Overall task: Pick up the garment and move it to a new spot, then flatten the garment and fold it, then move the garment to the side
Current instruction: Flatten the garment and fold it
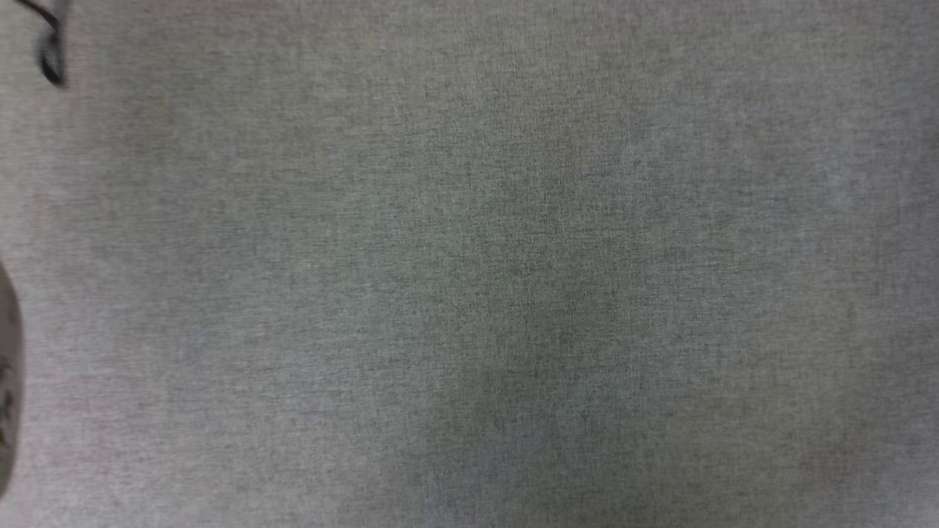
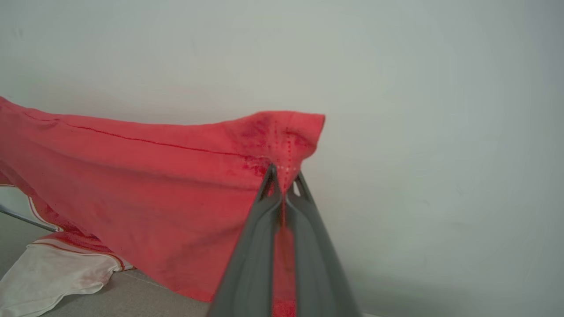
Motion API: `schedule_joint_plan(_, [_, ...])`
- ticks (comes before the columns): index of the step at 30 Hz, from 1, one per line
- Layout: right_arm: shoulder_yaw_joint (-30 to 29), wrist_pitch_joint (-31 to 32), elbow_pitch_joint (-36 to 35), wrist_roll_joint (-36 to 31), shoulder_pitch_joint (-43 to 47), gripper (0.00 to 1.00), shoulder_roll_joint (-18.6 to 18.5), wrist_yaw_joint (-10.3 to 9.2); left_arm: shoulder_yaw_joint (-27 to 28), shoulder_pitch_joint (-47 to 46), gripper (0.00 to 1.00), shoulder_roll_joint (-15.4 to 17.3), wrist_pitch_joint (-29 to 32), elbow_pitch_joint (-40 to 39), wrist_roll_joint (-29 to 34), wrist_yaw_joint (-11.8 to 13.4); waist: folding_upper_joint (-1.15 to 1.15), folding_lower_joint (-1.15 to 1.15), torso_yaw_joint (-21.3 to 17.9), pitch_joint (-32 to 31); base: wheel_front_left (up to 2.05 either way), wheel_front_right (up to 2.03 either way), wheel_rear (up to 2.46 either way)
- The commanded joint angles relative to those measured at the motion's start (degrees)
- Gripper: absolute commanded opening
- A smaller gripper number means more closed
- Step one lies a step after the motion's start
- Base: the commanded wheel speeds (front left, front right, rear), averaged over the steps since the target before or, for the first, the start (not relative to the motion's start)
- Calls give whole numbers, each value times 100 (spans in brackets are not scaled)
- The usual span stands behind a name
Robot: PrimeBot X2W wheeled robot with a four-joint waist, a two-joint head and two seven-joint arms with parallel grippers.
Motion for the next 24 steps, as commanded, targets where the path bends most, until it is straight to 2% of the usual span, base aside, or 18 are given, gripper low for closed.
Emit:
schedule_joint_plan(1, [23,-17,17,33,67,0,-25,-4,26,68,0,-12,-44,6,-42,-17,0,-1,16,-41,0,0,0])
schedule_joint_plan(8, [605,-149,114,468,991,0,-253,-4,-1,1129,0,-42,-98,244,-360,-233,0,-1,124,-583,0,0,0])
schedule_joint_plan(16, [986,-377,-309,1049,2740,0,-643,-4,-88,3065,0,96,-118,-168,-637,-283,0,-1,220,-1487,0,0,0])
schedule_joint_plan(19, [1018,-423,-503,1194,3479,0,-751,-5,-118,3942,0,161,-77,-507,-699,-228,0,-1,241,-1834,0,0,0])
schedule_joint_plan(24, [983,-456,-999,1305,4697,0,-880,-5,-148,5468,0,377,132,-1354,-780,78,0,-1,235,-2377,0,0,0])
